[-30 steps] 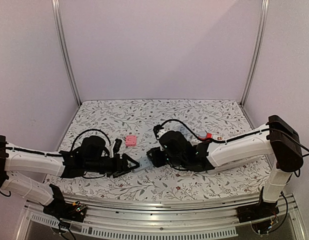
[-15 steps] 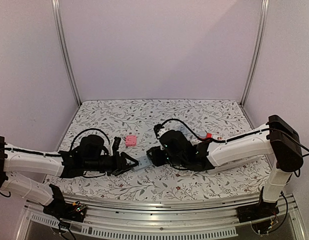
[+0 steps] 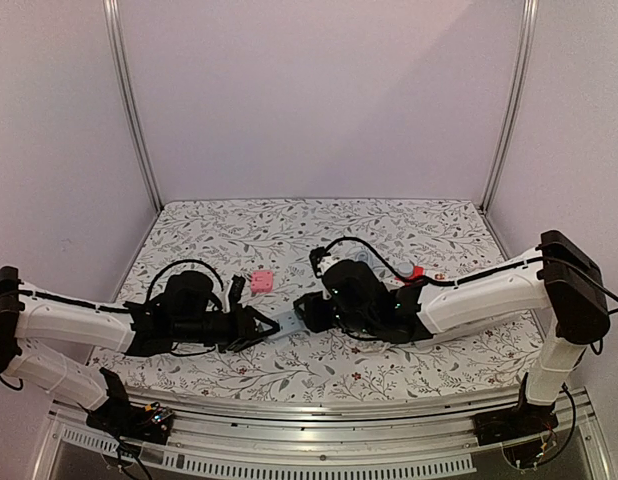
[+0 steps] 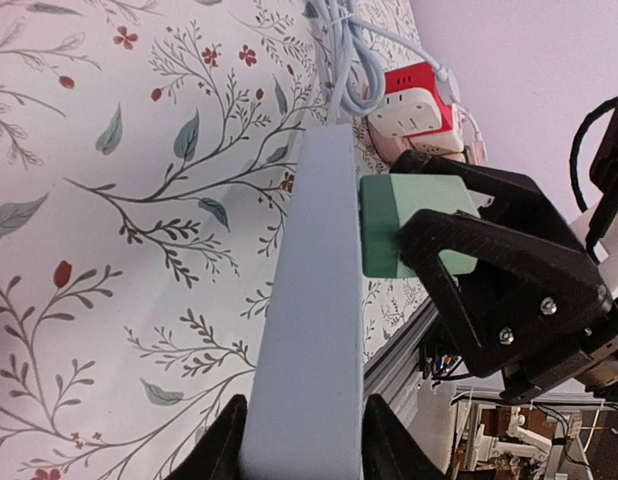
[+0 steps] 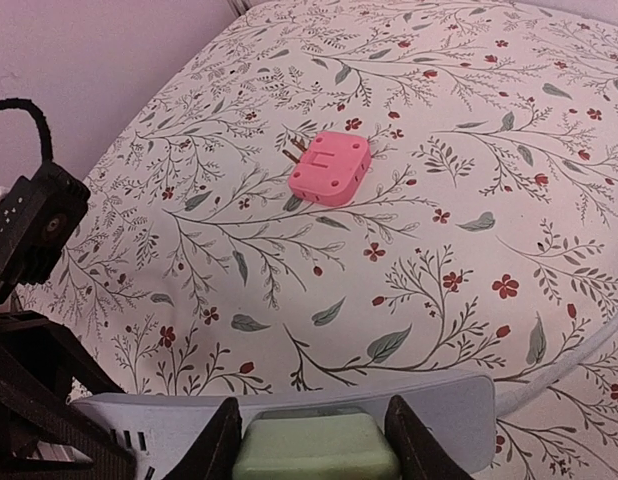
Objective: Pull the plug off the socket
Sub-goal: Remove the plug from the socket.
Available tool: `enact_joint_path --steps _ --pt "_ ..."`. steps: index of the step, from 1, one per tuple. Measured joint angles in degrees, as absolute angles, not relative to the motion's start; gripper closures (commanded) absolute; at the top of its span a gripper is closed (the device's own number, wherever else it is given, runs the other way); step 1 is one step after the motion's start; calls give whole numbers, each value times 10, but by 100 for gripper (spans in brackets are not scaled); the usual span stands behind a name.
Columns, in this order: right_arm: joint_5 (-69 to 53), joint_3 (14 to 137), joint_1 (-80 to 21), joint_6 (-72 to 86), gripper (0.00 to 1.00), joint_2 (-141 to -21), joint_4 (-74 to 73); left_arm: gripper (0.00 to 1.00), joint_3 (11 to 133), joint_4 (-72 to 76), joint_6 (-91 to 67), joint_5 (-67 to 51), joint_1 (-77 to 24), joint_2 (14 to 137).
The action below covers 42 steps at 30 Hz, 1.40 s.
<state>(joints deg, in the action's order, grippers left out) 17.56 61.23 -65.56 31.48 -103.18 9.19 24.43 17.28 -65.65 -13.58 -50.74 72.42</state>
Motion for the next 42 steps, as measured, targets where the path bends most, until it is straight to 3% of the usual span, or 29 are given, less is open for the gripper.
enact_joint_path --steps 15,29,42 --pt "185 582 -655 343 100 -1025 120 92 260 172 -662 -147 -507 739" --pt "109 519 -622 423 100 -1022 219 97 262 169 -662 -145 -507 740" --pt "95 513 -617 425 100 -1000 202 98 271 164 -658 -149 -508 738"
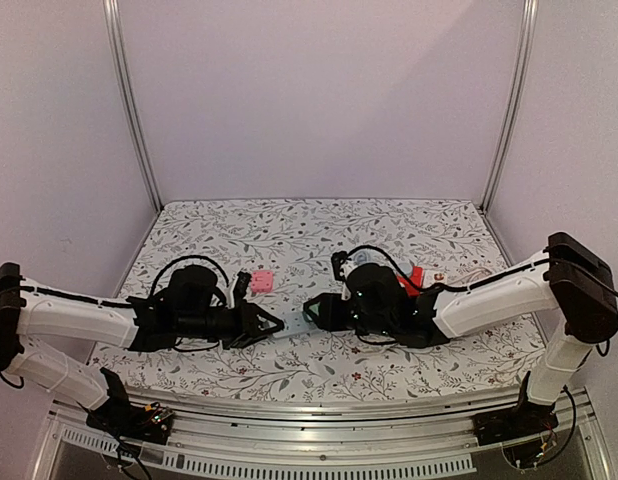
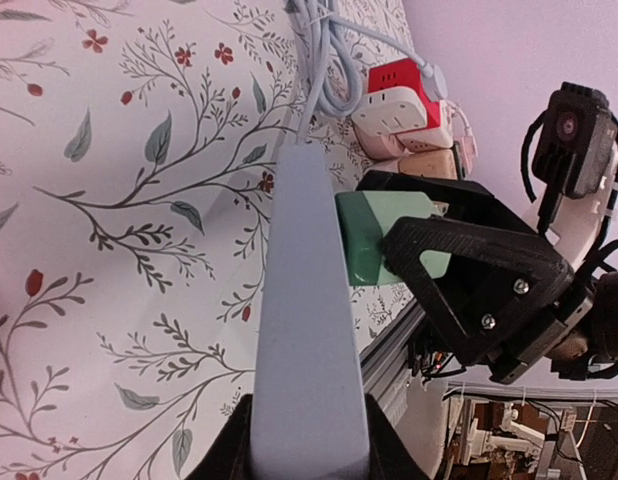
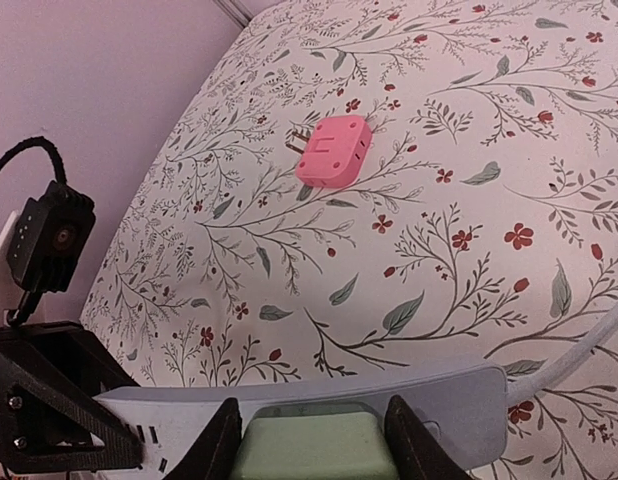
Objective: Pull the plug off the socket
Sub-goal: Remove the plug from the socket.
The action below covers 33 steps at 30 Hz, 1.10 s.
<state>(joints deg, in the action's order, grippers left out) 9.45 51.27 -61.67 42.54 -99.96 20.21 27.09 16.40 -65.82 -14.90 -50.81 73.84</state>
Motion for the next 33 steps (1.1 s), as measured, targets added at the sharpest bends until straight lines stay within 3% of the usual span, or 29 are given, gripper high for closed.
enact_joint_path --steps 17,33 --pt "200 576 -663 398 100 -997 77 100 280 138 -623 -149 -509 730" --pt "76 541 -617 414 100 -983 140 100 280 118 -595 -148 -509 708"
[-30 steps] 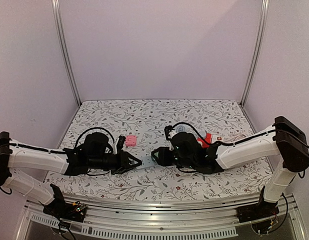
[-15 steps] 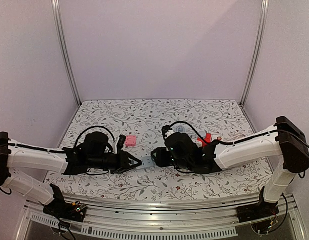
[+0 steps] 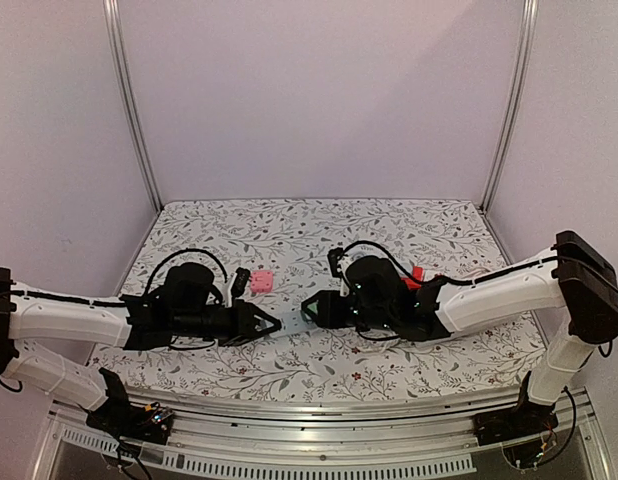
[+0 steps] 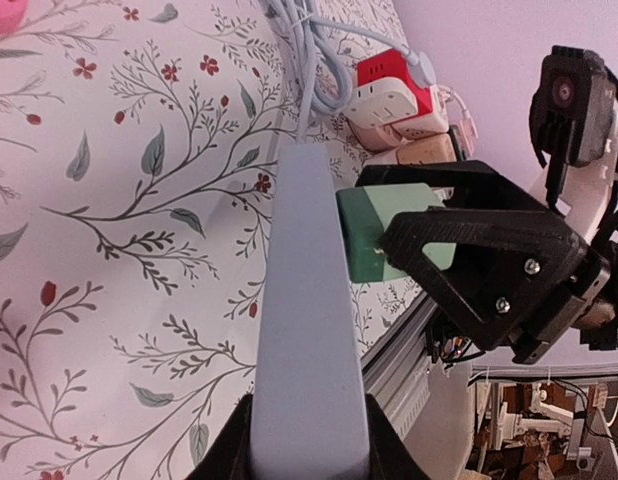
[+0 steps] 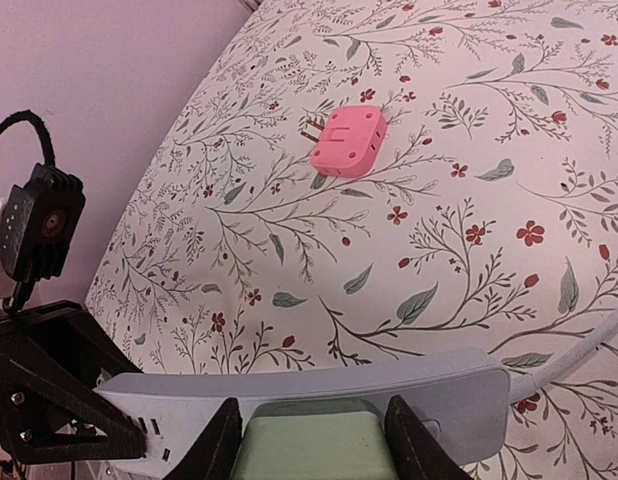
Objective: Pull the plug off the socket
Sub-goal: Remove the plug from the socket.
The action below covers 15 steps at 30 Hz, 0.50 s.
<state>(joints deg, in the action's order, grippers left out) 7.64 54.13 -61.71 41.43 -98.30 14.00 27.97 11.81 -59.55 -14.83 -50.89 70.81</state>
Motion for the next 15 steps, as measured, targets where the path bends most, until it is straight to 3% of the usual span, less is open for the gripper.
enact_joint_path --steps 15 --pt "118 562 -638 410 100 -983 97 100 280 114 -591 -150 -509 708"
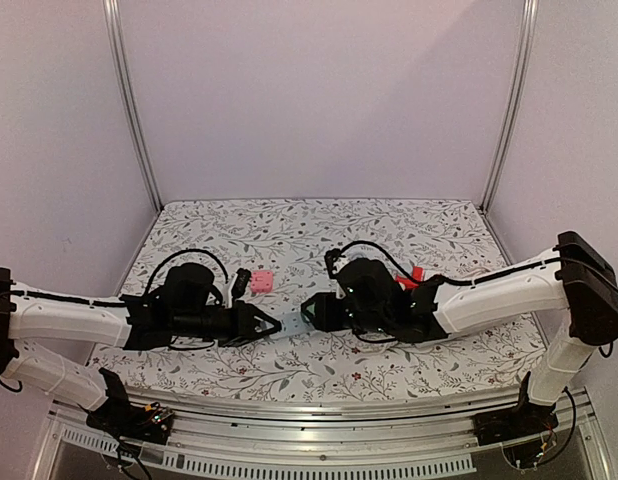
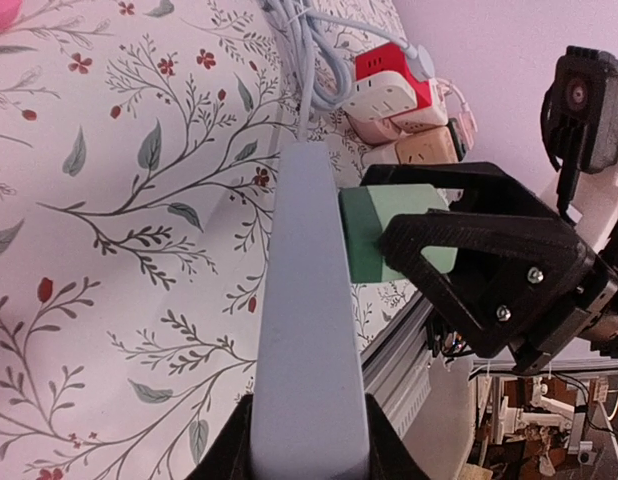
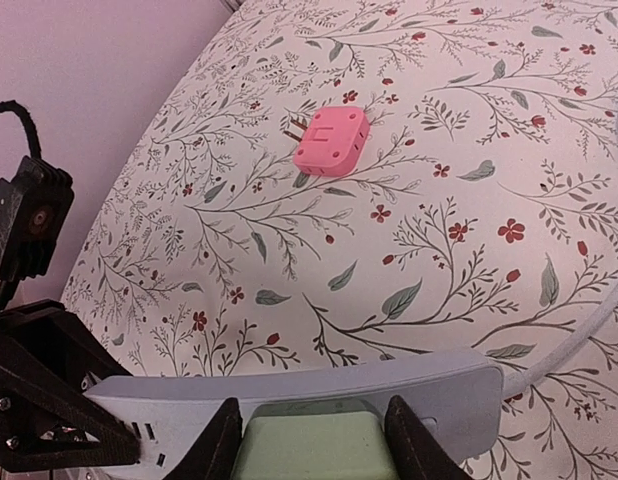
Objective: Pull the plug off the socket
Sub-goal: Remove the plug from the socket.
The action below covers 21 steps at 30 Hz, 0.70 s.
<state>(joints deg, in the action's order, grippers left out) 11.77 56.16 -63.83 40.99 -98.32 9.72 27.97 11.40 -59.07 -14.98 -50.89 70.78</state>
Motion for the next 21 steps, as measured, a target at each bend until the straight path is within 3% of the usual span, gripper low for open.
enact_joint_path --steps 12,21 --pt "183 612 -664 389 100 -988 6 100 280 116 -583 -157 -509 708" --pt "92 615 -626 390 100 -988 5 100 279 115 -572 -156 -509 706"
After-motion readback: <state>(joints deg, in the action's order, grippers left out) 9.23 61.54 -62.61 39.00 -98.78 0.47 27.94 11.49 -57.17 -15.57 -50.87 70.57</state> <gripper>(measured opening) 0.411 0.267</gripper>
